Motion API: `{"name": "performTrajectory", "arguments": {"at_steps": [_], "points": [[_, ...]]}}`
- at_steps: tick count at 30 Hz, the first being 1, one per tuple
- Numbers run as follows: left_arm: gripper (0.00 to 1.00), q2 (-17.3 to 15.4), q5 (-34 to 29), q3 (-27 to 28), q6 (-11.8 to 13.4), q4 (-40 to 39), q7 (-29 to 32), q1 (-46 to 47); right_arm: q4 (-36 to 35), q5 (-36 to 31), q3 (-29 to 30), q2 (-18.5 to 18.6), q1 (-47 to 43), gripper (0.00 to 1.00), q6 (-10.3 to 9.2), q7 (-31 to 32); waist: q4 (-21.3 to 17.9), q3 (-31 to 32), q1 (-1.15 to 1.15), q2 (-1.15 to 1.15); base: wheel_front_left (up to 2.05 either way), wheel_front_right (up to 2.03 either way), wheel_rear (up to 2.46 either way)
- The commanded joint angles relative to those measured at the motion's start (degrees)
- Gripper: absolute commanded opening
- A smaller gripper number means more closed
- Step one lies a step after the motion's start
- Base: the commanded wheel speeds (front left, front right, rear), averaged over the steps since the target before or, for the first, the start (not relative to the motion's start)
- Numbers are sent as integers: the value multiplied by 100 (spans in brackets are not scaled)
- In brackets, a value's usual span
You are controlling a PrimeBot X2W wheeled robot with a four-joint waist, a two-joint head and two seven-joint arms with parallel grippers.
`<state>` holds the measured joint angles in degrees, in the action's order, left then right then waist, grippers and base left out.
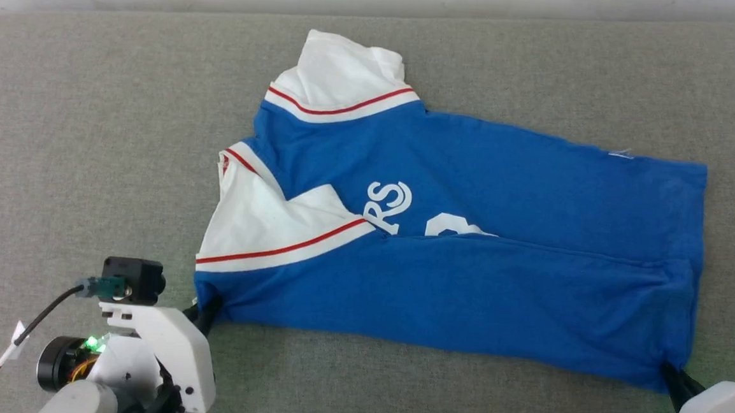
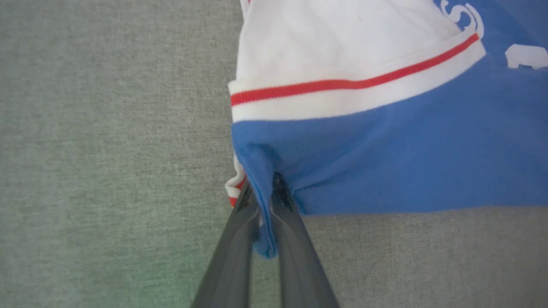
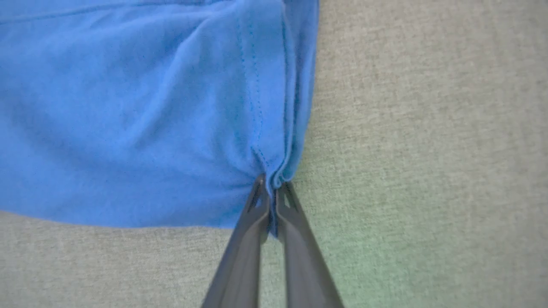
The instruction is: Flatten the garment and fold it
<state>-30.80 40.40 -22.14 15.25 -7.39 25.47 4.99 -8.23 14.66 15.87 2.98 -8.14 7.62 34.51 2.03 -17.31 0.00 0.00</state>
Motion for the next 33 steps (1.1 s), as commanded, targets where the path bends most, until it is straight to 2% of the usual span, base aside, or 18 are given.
{"name": "performTrajectory", "arguments": {"at_steps": [1, 8, 15, 19, 26, 27, 29, 30, 31, 32, 33], "points": [[0, -12, 65, 40, 15, 63, 16, -62, 104, 3, -7, -10, 45, 0, -13, -9, -17, 67, 0, 0, 0, 0, 0], [0, -244, 335, 308, 56, -328, 94, -437, -431, -41, 247, -5, 123, 0, -13, 154, -19, 337, 0, 0, 0, 0, 0], [0, -527, 621, 444, 391, -1100, 454, -1428, -866, 86, 671, 37, -253, 0, -13, 648, 133, 540, 0, 0, 0, 0, 0], [0, -396, 817, 462, 549, -1398, 404, -1982, -904, -6, 785, 39, -669, 0, -13, 854, 214, 530, 0, 0, 0, 0, 0], [0, -48, 900, 398, 439, -1120, 28, -2098, -696, 39, 801, 5, -853, 0, -13, 653, 315, 526, 0, 0, 0, 0, 0], [12, 24, 936, 382, 401, -1024, -13, -2063, -638, 40, 778, 2, -837, 0, -13, 601, 321, 528, 0, 0, 0, 0, 0], [45, 127, 960, 361, 312, -805, -110, -1956, -538, 40, 725, -4, -786, 0, -13, 494, 335, 539, 0, 0, 0, 0, 0], [85, 224, 994, 351, 223, -597, -199, -1846, -447, 56, 655, -7, -744, 100, -13, 379, 347, 551, 0, 0, 0, 0, 0], [85, 224, 994, 351, 223, -597, -199, -1846, -447, 56, 655, -7, -744, 100, -13, 379, 347, 551, 0, 0, 0, 0, 0], [100, 247, 987, 347, 190, -513, -239, -1800, -405, 83, 645, -7, -722, 100, -13, 324, 350, 557, 0, 0, 0, 0, 0], [100, 268, 996, 343, 162, -453, -257, -1764, -379, 102, 627, -8, -702, 100, -13, 288, 350, 563, 0, 0, 0, 0, 0]]}}
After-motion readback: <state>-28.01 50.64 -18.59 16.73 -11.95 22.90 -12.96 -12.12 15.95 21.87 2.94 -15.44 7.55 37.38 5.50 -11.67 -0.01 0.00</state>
